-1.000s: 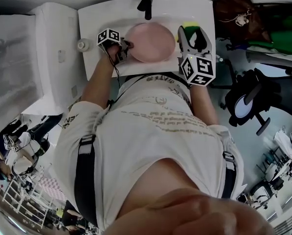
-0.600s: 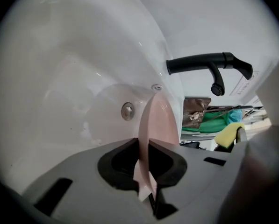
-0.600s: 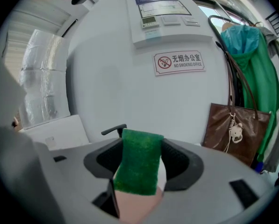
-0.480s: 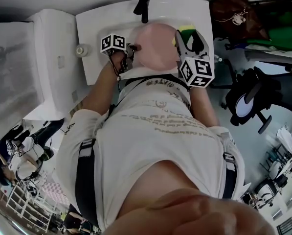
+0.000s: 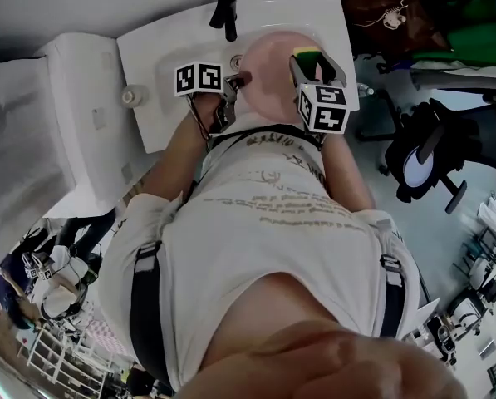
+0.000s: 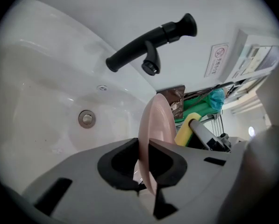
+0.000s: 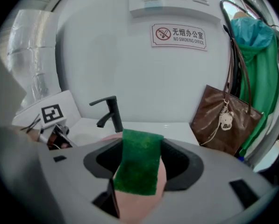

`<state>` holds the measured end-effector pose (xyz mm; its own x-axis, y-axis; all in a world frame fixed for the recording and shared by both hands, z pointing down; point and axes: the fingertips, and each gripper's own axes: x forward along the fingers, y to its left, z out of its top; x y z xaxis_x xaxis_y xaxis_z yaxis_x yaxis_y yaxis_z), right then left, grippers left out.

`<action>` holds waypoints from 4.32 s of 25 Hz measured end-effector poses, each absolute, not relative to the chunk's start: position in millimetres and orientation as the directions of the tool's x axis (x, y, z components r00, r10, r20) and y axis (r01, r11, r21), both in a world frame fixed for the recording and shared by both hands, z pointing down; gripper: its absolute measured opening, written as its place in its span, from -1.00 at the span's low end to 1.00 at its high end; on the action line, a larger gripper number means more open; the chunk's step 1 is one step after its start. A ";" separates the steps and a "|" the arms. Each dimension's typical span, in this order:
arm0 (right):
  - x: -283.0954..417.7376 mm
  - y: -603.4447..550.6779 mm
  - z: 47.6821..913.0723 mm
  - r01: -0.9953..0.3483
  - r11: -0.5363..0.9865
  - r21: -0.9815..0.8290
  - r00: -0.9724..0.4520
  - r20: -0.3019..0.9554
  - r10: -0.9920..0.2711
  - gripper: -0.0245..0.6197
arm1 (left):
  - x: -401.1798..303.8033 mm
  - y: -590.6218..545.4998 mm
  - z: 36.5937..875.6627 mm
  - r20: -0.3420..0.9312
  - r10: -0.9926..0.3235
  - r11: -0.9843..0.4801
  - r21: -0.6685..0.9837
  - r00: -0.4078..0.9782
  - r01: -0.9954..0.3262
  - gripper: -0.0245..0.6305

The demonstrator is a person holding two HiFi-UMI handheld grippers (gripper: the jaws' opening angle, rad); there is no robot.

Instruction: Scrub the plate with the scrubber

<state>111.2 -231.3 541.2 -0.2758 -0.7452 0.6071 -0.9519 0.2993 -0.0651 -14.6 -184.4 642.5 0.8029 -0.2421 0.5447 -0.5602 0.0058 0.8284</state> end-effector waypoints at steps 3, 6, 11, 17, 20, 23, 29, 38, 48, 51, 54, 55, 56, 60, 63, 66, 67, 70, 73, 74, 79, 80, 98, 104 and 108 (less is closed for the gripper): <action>128.7 -232.1 552.7 -0.970 0.241 -0.018 -0.193 0.660 -0.726 -0.14 | -5.0 -186.9 626.0 0.525 -0.253 -0.053 0.831 0.812 -0.554 -0.79; 141.2 -234.4 556.1 -0.980 0.197 0.012 -0.135 0.689 -0.712 -0.14 | 1.2 -188.5 612.0 0.517 -0.260 -0.103 0.825 0.815 -0.556 -0.79; 157.7 -237.2 562.2 -0.996 0.082 0.021 -0.040 0.732 -0.680 -0.14 | 6.5 -188.8 601.6 0.545 -0.261 -0.209 0.774 0.797 -0.598 -0.79; 163.3 -244.4 563.9 -1.000 0.006 0.010 0.003 0.743 -0.669 -0.14 | 12.9 -188.6 592.9 0.533 -0.257 -0.249 0.769 0.806 -0.588 -0.79; 161.0 -252.9 560.2 -1.000 -0.007 -0.015 -0.006 0.728 -0.686 -0.14 | 13.7 -188.8 590.9 0.531 -0.253 -0.259 0.768 0.809 -0.585 -0.79; 160.0 -260.9 556.8 -0.999 -0.027 -0.017 0.006 0.714 -0.700 -0.14 | 15.2 -189.8 590.0 0.526 -0.252 -0.253 0.774 0.812 -0.580 -0.79; 141.0 -274.3 545.4 -1.000 -0.005 -0.031 -0.017 0.669 -0.743 -0.14 | 15.4 -190.1 586.1 0.523 -0.256 -0.245 0.778 0.813 -0.578 -0.79; 101.2 -279.6 538.7 -0.993 0.103 -0.055 -0.115 0.615 -0.780 -0.14 | 15.8 -190.6 586.0 0.526 -0.269 -0.238 0.776 0.807 -0.584 -0.79; 78.7 -280.2 527.9 -0.973 0.230 0.031 -0.174 0.557 -0.812 -0.13 | 9.4 -196.0 582.8 0.522 -0.293 -0.225 0.776 0.801 -0.589 -0.79; 89.7 -283.3 525.6 -0.973 0.208 0.104 -0.117 0.553 -0.825 -0.13 | 9.4 -195.6 583.8 0.515 -0.293 -0.213 0.786 0.805 -0.580 -0.79; 102.9 -285.4 528.0 -0.974 0.180 0.136 -0.076 0.555 -0.829 -0.13 | 9.8 -195.4 584.4 0.510 -0.293 -0.206 0.793 0.809 -0.574 -0.79; 107.0 -285.9 528.5 -0.974 0.173 0.146 -0.064 0.555 -0.829 -0.13 | 9.5 -196.0 584.3 0.510 -0.295 -0.205 0.793 0.808 -0.574 -0.79; 111.4 -286.1 528.7 -0.973 0.167 0.157 -0.052 0.558 -0.828 -0.13 | 9.1 -196.6 584.4 0.511 -0.298 -0.203 0.792 0.807 -0.576 -0.79; 128.7 -284.2 534.0 -0.975 0.136 0.173 -0.012 0.575 -0.818 -0.13 | 6.6 -199.4 584.6 0.512 -0.317 -0.194 0.789 0.798 -0.583 -0.79; 138.4 -282.3 537.8 -0.981 0.109 0.162 0.006 0.584 -0.812 -0.13 | 2.2 -203.0 584.2 0.502 -0.344 -0.186 0.792 0.793 -0.582 -0.79; 144.1 -279.8 543.8 -0.992 0.078 0.100 -0.005 0.586 -0.810 -0.13 | -1.6 -206.8 582.1 0.492 -0.373 -0.188 0.790 0.787 -0.583 -0.79; 146.7 -279.1 545.6 -0.995 0.066 0.081 -0.006 0.585 -0.811 -0.13 | -2.9 -208.5 581.3 0.488 -0.384 -0.188 0.790 0.784 -0.584 -0.79; 154.1 -277.1 549.5 -0.999 0.016 0.031 0.005 0.590 -0.807 -0.13 | -5.7 -213.1 579.3 0.477 -0.414 -0.182 0.791 0.775 -0.584 -0.79; 159.6 -275.3 557.3 -0.999 -0.039 -0.036 0.009 0.615 -0.789 -0.13 | -4.4 -213.7 579.5 0.482 -0.417 -0.196 0.780 0.770 -0.595 -0.79; 160.1 -275.5 558.7 -0.996 -0.053 -0.072 -0.003 0.619 -0.786 -0.13 | -3.5 -213.3 579.8 0.485 -0.414 -0.203 0.775 0.770 -0.598 -0.79; 150.3 -284.1 547.9 -0.952 -0.068 -0.298 -0.116 0.557 -0.822 -0.13 | 3.8 -210.5 578.6 0.490 -0.392 -0.232 0.767 0.779 -0.599 -0.79; 146.7 -285.2 546.0 -0.945 -0.062 -0.320 -0.130 0.546 -0.828 -0.13 | 5.6 -209.5 578.1 0.495 -0.389 -0.245 0.757 0.777 -0.606 -0.79; 53.5 -265.7 535.6 -0.943 0.333 0.008 -0.283 0.511 -0.812 -0.13 | 3.4 -215.5 572.2 0.457 -0.444 -0.216 0.780 0.771 -0.587 -0.79; 68.8 -273.3 535.5 -0.950 0.310 0.036 -0.248 0.517 -0.819 -0.13 | -1.8 -214.8 570.9 0.455 -0.456 -0.212 0.779 0.765 -0.590 -0.79; 90.8 -282.9 535.3 -0.967 0.254 0.037 -0.199 0.515 -0.834 -0.13 | -6.7 -214.0 570.1 0.450 -0.464 -0.204 0.784 0.763 -0.586 -0.79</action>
<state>90.8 -282.9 535.3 -0.1993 -0.8339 0.5146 -0.9666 0.2536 0.0367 -6.7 -214.0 570.1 0.7634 -0.4636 0.4498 -0.5859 -0.2037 0.7844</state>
